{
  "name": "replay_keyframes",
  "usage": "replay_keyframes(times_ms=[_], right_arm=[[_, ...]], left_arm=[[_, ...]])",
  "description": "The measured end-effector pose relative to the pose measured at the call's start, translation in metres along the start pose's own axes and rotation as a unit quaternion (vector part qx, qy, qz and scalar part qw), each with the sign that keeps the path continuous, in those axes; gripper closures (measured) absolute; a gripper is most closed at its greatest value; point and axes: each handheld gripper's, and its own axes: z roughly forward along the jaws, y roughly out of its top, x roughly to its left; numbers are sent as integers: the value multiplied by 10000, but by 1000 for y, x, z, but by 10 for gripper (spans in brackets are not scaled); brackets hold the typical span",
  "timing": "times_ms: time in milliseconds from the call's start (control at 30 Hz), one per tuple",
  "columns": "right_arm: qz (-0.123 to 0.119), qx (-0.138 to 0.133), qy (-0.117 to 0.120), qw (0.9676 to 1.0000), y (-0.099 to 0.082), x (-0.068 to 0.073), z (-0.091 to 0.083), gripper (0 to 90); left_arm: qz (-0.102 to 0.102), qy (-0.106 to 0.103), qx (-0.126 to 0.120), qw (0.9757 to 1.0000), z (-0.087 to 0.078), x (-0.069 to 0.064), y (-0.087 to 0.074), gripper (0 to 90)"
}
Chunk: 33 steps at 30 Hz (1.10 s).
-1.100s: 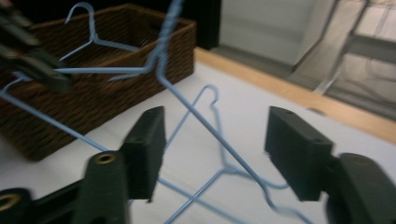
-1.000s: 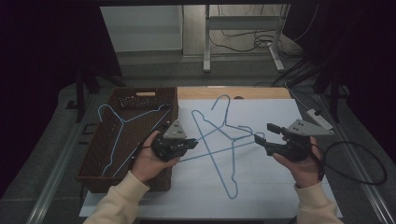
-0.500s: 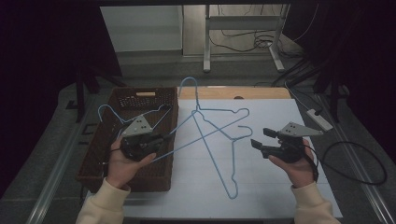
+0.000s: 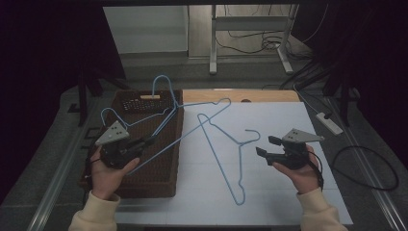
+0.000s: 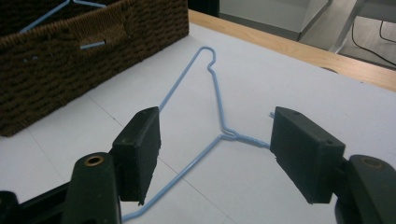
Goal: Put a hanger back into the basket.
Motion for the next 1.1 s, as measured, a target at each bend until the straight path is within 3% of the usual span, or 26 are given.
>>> replay_keyframes(times_ms=[367,700,900,1100], right_arm=[[-3,116,0,9999,-6,1,4,342],[0,188,32,9998,-9,1,7,342],[16,163,-32,9999,-9,0,6,343],[8,184,-9,9998,-10,0,8,342]], left_arm=[[-205,412,-68,9989,-24,22,-14,869],[-499,916,-234,9943,-54,47,-25,869],[-589,1122,-94,9919,-62,60,-33,869],[-646,1146,100,9913,-59,66,-39,869]])
